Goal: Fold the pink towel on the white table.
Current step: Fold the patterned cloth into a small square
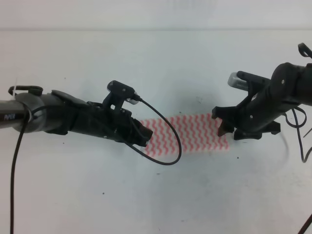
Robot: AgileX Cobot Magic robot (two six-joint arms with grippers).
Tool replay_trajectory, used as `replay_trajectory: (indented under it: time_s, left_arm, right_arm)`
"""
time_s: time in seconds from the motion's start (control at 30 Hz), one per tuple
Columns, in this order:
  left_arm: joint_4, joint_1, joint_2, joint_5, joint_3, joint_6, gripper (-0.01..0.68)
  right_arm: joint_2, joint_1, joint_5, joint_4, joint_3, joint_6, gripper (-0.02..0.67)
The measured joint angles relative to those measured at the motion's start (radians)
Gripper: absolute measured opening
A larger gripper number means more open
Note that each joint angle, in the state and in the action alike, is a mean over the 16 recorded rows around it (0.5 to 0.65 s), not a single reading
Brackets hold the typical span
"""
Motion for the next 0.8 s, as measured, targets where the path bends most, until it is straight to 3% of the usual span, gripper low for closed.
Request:
replay_trajectory:
  time_s: [0.8]
  left_arm:
    - [-0.001, 0.0, 0.0, 0.001, 0.0, 0.0, 0.0]
  right_arm:
    - [0.098, -0.001, 0.072, 0.101, -0.089, -0.08, 0.032]
